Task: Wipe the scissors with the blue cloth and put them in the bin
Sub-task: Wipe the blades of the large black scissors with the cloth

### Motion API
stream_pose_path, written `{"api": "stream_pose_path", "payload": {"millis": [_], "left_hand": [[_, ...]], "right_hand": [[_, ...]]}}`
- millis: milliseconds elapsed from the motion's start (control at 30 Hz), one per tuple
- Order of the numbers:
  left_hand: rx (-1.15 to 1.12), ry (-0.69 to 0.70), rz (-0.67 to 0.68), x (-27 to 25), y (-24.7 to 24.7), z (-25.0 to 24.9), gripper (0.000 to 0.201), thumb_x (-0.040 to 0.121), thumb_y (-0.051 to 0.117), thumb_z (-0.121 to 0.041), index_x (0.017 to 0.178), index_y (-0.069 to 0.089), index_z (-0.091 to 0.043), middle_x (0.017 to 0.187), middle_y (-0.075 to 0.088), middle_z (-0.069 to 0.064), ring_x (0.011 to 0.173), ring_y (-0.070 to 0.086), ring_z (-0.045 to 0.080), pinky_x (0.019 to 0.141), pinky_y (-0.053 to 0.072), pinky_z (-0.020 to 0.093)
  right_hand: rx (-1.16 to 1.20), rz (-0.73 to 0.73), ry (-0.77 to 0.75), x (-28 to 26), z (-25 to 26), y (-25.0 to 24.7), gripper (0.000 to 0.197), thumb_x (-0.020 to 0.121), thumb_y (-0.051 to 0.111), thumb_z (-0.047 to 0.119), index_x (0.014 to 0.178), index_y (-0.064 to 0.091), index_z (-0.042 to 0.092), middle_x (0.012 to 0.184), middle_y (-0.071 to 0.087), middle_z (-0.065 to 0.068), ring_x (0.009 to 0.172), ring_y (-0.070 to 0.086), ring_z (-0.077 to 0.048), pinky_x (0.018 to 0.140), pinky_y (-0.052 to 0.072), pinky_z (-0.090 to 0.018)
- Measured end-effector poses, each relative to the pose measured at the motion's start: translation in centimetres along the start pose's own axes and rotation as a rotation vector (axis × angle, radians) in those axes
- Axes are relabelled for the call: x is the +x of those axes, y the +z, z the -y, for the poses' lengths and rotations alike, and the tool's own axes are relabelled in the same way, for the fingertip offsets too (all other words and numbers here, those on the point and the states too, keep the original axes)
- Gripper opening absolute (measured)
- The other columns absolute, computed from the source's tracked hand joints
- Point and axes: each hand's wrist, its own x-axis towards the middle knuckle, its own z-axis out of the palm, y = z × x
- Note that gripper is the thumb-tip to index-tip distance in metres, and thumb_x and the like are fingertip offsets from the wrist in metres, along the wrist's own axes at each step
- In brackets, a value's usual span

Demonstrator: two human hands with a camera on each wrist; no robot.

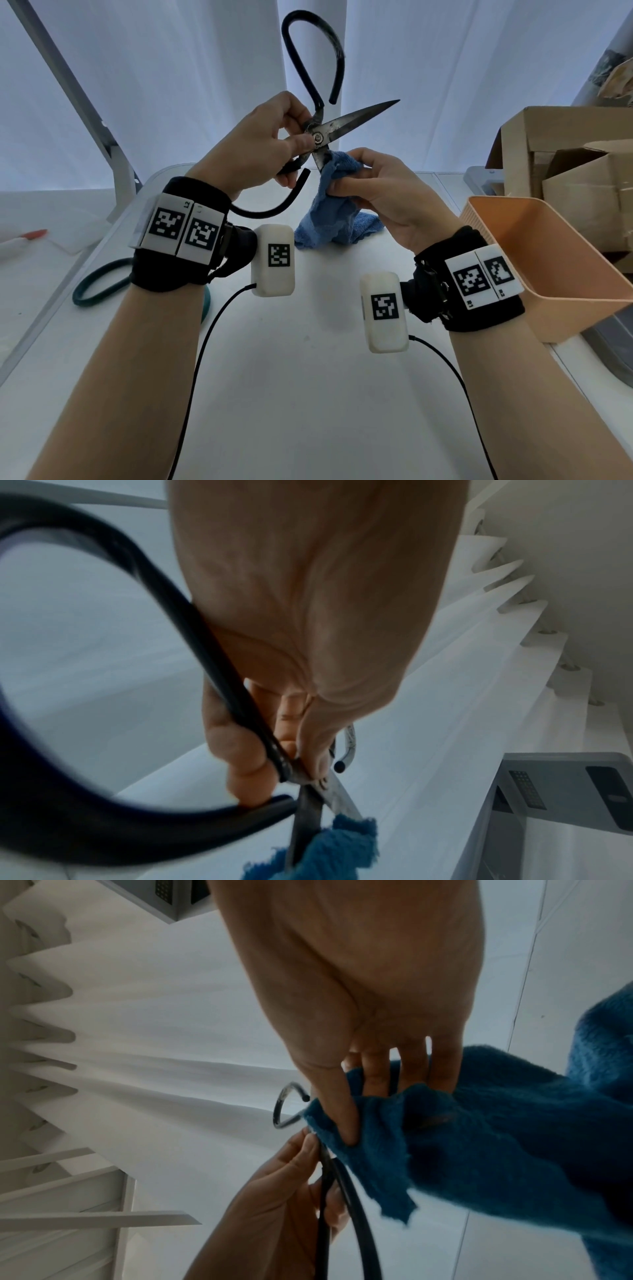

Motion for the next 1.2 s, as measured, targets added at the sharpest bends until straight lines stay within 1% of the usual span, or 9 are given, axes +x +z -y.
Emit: {"api": "stream_pose_path", "payload": {"millis": [133,267,367,500,600,767,967,1100,1200], "left_hand": [[-0.008,-0.007,0.057,0.0,0.3,-0.1,0.013,0.099,0.058,-0.011,0.11,0.052,-0.011,0.099,0.058,0.003,0.055,0.059,0.024,0.055,0.055,0.033],[0.012,0.007,-0.015,0.1,0.2,0.1,0.012,0.099,0.059,-0.011,0.109,0.052,-0.012,0.099,0.059,0.004,0.053,0.059,0.02,0.054,0.054,0.031],[0.0,-0.017,-0.069,0.1,-0.5,0.4,0.012,0.099,0.058,-0.012,0.109,0.052,-0.013,0.098,0.058,0.001,0.054,0.059,0.019,0.056,0.055,0.032],[0.004,-0.032,0.03,-0.1,-0.3,0.3,0.013,0.1,0.058,-0.012,0.112,0.052,-0.011,0.1,0.059,0.003,0.056,0.06,0.024,0.056,0.054,0.033],[0.046,-0.006,0.091,-0.1,0.8,-0.1,0.017,0.099,0.058,-0.011,0.114,0.052,-0.008,0.095,0.059,0.0,0.052,0.061,0.021,0.05,0.052,0.028],[0.049,0.016,0.054,0.1,1.5,-0.4,0.018,0.099,0.058,-0.01,0.114,0.052,-0.005,0.095,0.059,0.002,0.049,0.06,0.021,0.046,0.047,0.026],[-0.002,0.013,-0.047,0.2,0.7,-0.2,0.013,0.099,0.058,-0.011,0.11,0.052,-0.01,0.099,0.059,0.004,0.052,0.06,0.02,0.05,0.049,0.029],[0.006,-0.002,0.04,0.1,1.1,-0.2,0.016,0.099,0.058,-0.011,0.113,0.052,-0.007,0.099,0.059,0.005,0.054,0.06,0.023,0.049,0.046,0.028],[0.029,0.011,0.07,0.1,1.8,-0.4,0.017,0.099,0.058,-0.011,0.114,0.052,-0.004,0.098,0.059,0.003,0.051,0.06,0.021,0.046,0.045,0.025]], "right_hand": [[0.111,-0.065,-0.043,0.1,-0.1,0.3,0.029,0.087,0.068,-0.004,0.115,0.06,0.001,0.099,0.07,-0.014,0.086,0.07,-0.017,0.069,0.055,-0.021],[0.092,-0.038,-0.04,0.1,-0.1,0.2,0.028,0.088,0.065,-0.008,0.112,0.059,0.005,0.093,0.071,-0.011,0.082,0.07,-0.014,0.068,0.054,-0.02],[0.015,0.026,0.001,0.0,-0.2,-0.2,0.029,0.087,0.067,-0.006,0.112,0.061,0.008,0.097,0.072,-0.012,0.089,0.07,-0.018,0.073,0.055,-0.022],[0.074,-0.031,-0.016,0.0,-0.2,0.1,0.027,0.086,0.069,-0.004,0.111,0.062,0.005,0.101,0.071,-0.014,0.092,0.07,-0.02,0.073,0.056,-0.023],[0.187,-0.093,-0.054,0.0,-0.1,0.3,0.022,0.089,0.066,-0.004,0.11,0.063,0.001,0.101,0.071,-0.014,0.089,0.072,-0.02,0.073,0.057,-0.023],[0.149,-0.096,-0.042,0.0,0.2,0.0,0.031,0.091,0.063,-0.003,0.122,0.061,-0.004,0.1,0.071,-0.011,0.084,0.072,-0.014,0.071,0.055,-0.019],[0.09,-0.05,-0.006,0.0,0.1,-0.2,0.034,0.088,0.065,-0.007,0.121,0.06,-0.002,0.099,0.068,-0.012,0.088,0.067,-0.019,0.074,0.055,-0.024],[0.187,-0.107,-0.02,0.1,0.1,0.1,0.032,0.088,0.068,-0.003,0.118,0.059,0.001,0.106,0.07,-0.016,0.091,0.071,-0.022,0.078,0.059,-0.029],[0.264,-0.153,-0.054,0.0,0.2,0.3,0.034,0.089,0.065,-0.005,0.121,0.054,0.001,0.101,0.072,-0.013,0.084,0.073,-0.019,0.072,0.058,-0.025]]}}
